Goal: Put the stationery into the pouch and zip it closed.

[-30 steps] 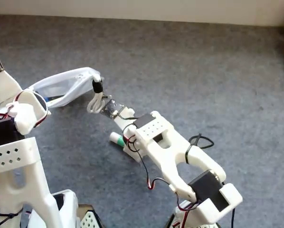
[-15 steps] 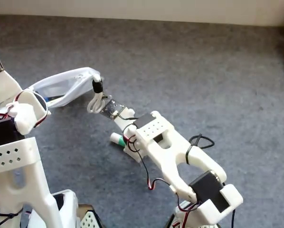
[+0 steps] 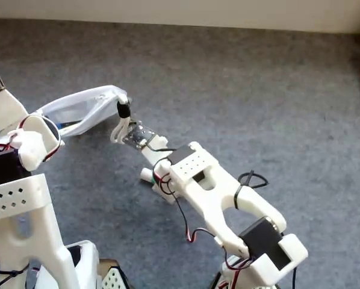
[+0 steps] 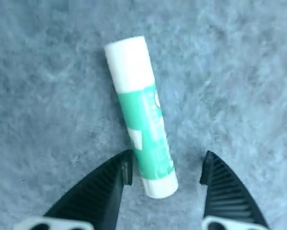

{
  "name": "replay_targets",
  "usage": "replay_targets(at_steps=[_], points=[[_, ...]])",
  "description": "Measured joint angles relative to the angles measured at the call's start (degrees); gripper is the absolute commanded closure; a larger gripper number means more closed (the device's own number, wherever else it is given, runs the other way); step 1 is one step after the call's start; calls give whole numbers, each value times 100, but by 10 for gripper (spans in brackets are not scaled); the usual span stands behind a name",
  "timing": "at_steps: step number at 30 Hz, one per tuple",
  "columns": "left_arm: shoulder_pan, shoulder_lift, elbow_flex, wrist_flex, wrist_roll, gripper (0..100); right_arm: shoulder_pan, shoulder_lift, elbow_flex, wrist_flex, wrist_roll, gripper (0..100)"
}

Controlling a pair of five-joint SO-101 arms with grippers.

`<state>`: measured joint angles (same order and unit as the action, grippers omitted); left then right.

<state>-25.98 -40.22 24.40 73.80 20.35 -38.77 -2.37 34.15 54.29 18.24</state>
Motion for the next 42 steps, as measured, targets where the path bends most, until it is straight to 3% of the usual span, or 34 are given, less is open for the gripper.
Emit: replay_targets(at_steps=[5,17,24,34,42], points=[[0,0,0,0,0,992,-158,0,0,-466,-457,780],[0,0,0,0,0,992,-264,633,-9,-1046,-501,783],[0,0,0,0,0,992,-229,738,-79,-1090,-466,960],[0,0,0,0,0,992,-229,809,-158,-1064,53,990],[0,0,0,0,0,992,-237,765,-343,-114,88,984]])
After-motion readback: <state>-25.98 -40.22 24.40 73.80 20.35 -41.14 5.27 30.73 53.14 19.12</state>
